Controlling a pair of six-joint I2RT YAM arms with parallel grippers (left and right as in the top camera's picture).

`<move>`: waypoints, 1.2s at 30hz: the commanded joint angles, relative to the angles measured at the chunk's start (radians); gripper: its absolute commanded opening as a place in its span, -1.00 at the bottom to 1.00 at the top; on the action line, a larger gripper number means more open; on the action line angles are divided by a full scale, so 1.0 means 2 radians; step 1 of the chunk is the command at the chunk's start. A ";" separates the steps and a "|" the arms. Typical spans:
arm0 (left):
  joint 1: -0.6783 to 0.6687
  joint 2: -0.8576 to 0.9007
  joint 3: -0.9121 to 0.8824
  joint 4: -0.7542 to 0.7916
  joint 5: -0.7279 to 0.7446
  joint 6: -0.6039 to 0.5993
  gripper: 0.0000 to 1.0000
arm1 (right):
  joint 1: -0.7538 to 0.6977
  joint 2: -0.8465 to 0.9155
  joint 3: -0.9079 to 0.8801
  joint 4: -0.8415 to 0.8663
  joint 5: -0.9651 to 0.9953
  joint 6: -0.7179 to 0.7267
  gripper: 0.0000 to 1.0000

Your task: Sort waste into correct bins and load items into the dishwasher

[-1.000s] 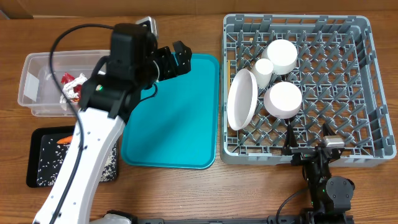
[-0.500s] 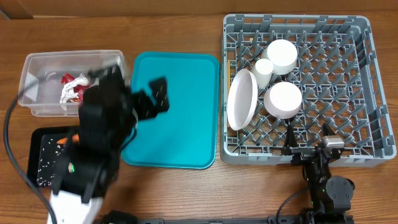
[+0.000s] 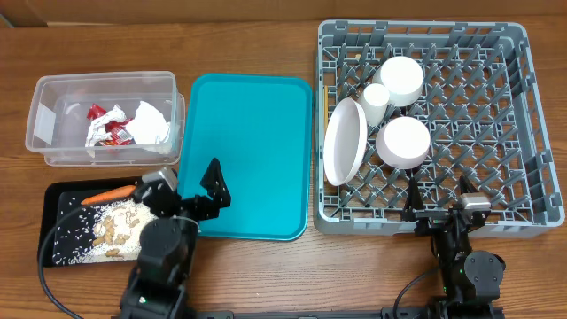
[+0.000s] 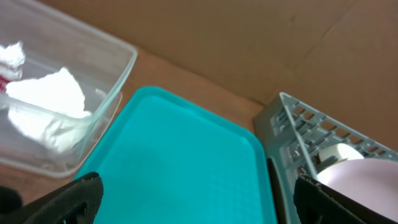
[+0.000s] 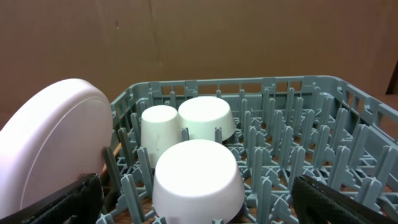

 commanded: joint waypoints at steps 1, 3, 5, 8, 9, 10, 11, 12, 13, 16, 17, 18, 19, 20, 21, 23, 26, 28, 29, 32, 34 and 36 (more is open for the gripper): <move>0.000 -0.043 -0.060 0.026 -0.013 0.012 1.00 | -0.002 -0.001 -0.005 0.002 0.004 -0.002 1.00; 0.003 -0.068 -0.087 0.044 -0.013 0.018 1.00 | -0.002 -0.001 -0.005 0.002 0.004 -0.002 1.00; 0.007 -0.084 -0.100 0.048 -0.013 0.021 0.99 | -0.002 -0.001 -0.005 0.002 0.004 -0.002 1.00; 0.014 -0.108 -0.120 0.048 -0.013 0.040 1.00 | -0.002 -0.001 -0.005 0.002 0.004 -0.002 1.00; 0.016 -0.116 -0.122 0.039 -0.012 0.042 0.99 | -0.002 -0.001 -0.005 0.002 0.004 -0.002 1.00; 0.018 -0.124 -0.122 0.025 -0.013 0.048 1.00 | -0.002 -0.001 -0.005 0.002 0.004 -0.002 1.00; 0.019 -0.133 -0.122 0.015 -0.012 0.058 1.00 | -0.002 -0.001 -0.005 0.002 0.004 -0.002 1.00; 0.020 -0.140 -0.122 0.007 -0.013 0.066 1.00 | -0.002 -0.001 -0.005 0.002 0.004 -0.002 1.00; 0.021 -0.149 -0.122 -0.002 -0.013 0.079 1.00 | -0.002 -0.001 -0.005 0.002 0.004 -0.002 1.00; 0.028 -0.184 -0.122 -0.040 -0.008 0.108 1.00 | -0.002 -0.001 -0.005 0.002 0.004 -0.002 1.00; 0.031 -0.196 -0.122 -0.047 -0.006 0.120 1.00 | -0.002 -0.001 -0.005 0.002 0.004 -0.002 1.00; 0.033 -0.205 -0.122 -0.046 0.001 0.144 1.00 | -0.002 -0.001 -0.005 0.002 0.004 -0.002 1.00; 0.035 -0.214 -0.122 -0.046 0.007 0.164 1.00 | -0.002 -0.001 -0.005 0.002 0.004 -0.002 1.00; 0.038 -0.224 -0.122 -0.047 0.014 0.186 1.00 | -0.002 -0.001 -0.005 0.002 0.004 -0.002 1.00; 0.040 -0.232 -0.122 -0.048 0.017 0.200 0.99 | -0.002 -0.001 -0.005 0.002 0.004 -0.002 1.00; 0.047 -0.248 -0.122 -0.047 0.018 0.224 0.99 | -0.002 -0.001 -0.005 0.002 0.004 -0.002 1.00; 0.066 -0.247 -0.122 -0.049 0.023 0.231 1.00 | -0.002 -0.001 -0.005 0.002 0.004 -0.002 1.00; 0.082 -0.247 -0.122 -0.049 0.030 0.231 1.00 | -0.002 -0.001 -0.005 0.002 0.004 -0.002 1.00; 0.090 -0.247 -0.122 -0.050 0.033 0.231 1.00 | -0.002 -0.001 -0.005 0.002 0.004 -0.002 1.00; 0.113 -0.247 -0.122 -0.052 0.049 0.231 1.00 | -0.002 -0.001 -0.005 0.002 0.004 -0.002 1.00; 0.119 -0.247 -0.122 -0.052 0.049 0.231 1.00 | -0.002 -0.001 -0.005 0.002 0.004 -0.002 1.00; 0.121 -0.247 -0.122 -0.052 0.049 0.231 1.00 | -0.002 -0.001 -0.005 0.002 0.004 -0.002 1.00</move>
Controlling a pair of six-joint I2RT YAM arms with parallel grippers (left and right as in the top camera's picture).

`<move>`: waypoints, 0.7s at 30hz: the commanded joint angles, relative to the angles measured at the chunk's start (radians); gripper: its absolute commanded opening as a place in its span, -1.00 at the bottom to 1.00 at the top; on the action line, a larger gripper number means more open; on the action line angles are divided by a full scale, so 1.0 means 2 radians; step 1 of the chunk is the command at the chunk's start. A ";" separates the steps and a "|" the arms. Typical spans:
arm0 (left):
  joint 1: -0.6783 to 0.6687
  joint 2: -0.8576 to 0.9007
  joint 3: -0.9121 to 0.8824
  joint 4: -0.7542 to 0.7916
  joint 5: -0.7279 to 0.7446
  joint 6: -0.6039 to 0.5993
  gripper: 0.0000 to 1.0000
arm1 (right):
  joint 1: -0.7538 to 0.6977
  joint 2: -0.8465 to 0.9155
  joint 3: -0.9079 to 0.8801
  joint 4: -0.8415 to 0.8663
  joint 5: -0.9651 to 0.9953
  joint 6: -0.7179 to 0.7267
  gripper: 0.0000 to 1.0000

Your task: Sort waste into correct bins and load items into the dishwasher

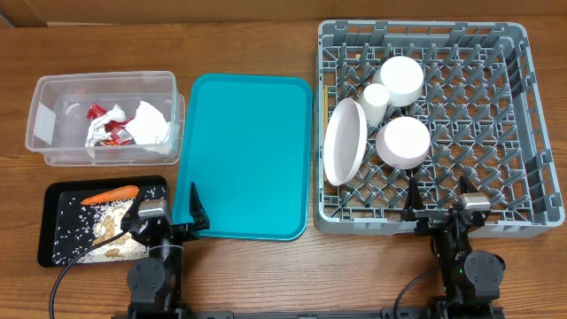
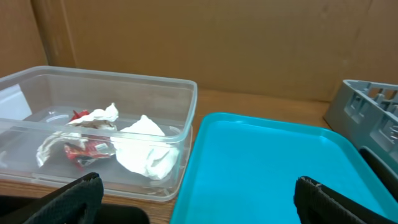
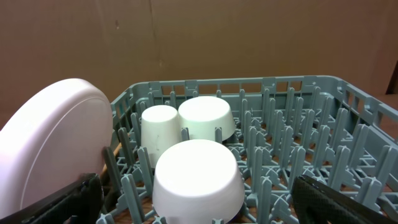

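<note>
The grey dish rack [image 1: 518, 106] holds a white plate [image 1: 345, 142] on edge, two upturned bowls [image 1: 403, 142] and a cup [image 1: 375, 102]. The clear bin [image 1: 53, 93] contains crumpled wrappers and a tissue [image 1: 151, 124]. A black tray [image 1: 53, 193] bears a carrot [image 1: 109, 194] and food scraps. The teal tray [image 1: 252, 151] is bare. My left gripper [image 1: 168, 213] stands open and empty at the teal tray's near left corner. At the rack's near edge my right gripper [image 1: 440, 206] is open and empty as well, facing the near bowl [image 3: 198, 177].
Brown wooden table [image 1: 266, 275] under everything. A cardboard wall [image 3: 249, 37] stands behind the rack and bins. The clear bin's wall [image 2: 180, 155] sits just left of the teal tray [image 2: 273, 168] in the left wrist view.
My left arm has drawn back toward the near table edge and lowered; its camera now looks level at the clear bin and teal tray. The right arm has not moved.
</note>
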 commanded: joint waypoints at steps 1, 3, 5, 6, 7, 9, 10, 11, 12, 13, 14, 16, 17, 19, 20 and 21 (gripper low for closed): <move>0.006 -0.006 -0.002 -0.001 0.016 0.013 1.00 | -0.002 -0.001 -0.005 0.003 0.004 -0.002 1.00; 0.006 -0.006 -0.002 -0.002 0.026 0.013 1.00 | -0.002 -0.001 -0.005 0.003 0.004 -0.002 1.00; 0.006 -0.007 -0.002 -0.002 0.031 0.011 0.99 | -0.002 -0.001 -0.005 0.003 0.004 -0.002 1.00; 0.006 -0.006 -0.002 -0.002 0.031 0.011 1.00 | -0.002 -0.001 -0.005 0.003 0.004 -0.002 1.00; 0.006 -0.006 -0.002 -0.002 0.031 0.011 1.00 | -0.002 -0.001 -0.005 0.003 0.004 -0.002 1.00; 0.006 -0.006 -0.002 -0.002 0.031 0.011 1.00 | -0.002 -0.001 -0.005 0.003 0.004 -0.002 1.00; 0.006 -0.006 -0.002 -0.002 0.031 0.011 1.00 | -0.002 -0.001 -0.005 0.003 0.004 -0.002 1.00; 0.006 -0.006 -0.002 -0.002 0.031 0.011 0.99 | -0.002 -0.001 -0.005 0.003 0.004 -0.002 1.00; 0.006 -0.006 -0.002 -0.002 0.031 0.011 1.00 | -0.002 -0.001 -0.005 0.003 0.004 -0.002 1.00; 0.006 -0.006 -0.002 -0.002 0.031 0.011 1.00 | -0.002 -0.001 -0.005 0.003 0.004 -0.002 1.00; 0.006 -0.006 -0.002 -0.002 0.031 0.011 1.00 | -0.002 -0.001 -0.005 0.003 0.004 -0.002 1.00; 0.006 -0.006 -0.002 -0.002 0.031 0.011 0.99 | -0.002 -0.001 -0.005 0.003 0.004 -0.002 1.00; 0.006 -0.006 -0.002 -0.002 0.031 0.011 1.00 | -0.002 -0.001 -0.005 0.003 0.004 -0.002 1.00; 0.006 -0.006 -0.002 -0.002 0.031 0.011 1.00 | -0.002 -0.001 -0.005 0.003 0.004 -0.002 1.00; 0.006 -0.006 -0.002 -0.002 0.031 0.011 0.99 | -0.002 -0.001 -0.005 0.003 0.004 -0.002 1.00; 0.006 -0.006 -0.002 -0.002 0.031 0.011 1.00 | -0.002 -0.001 -0.005 0.003 0.004 -0.002 1.00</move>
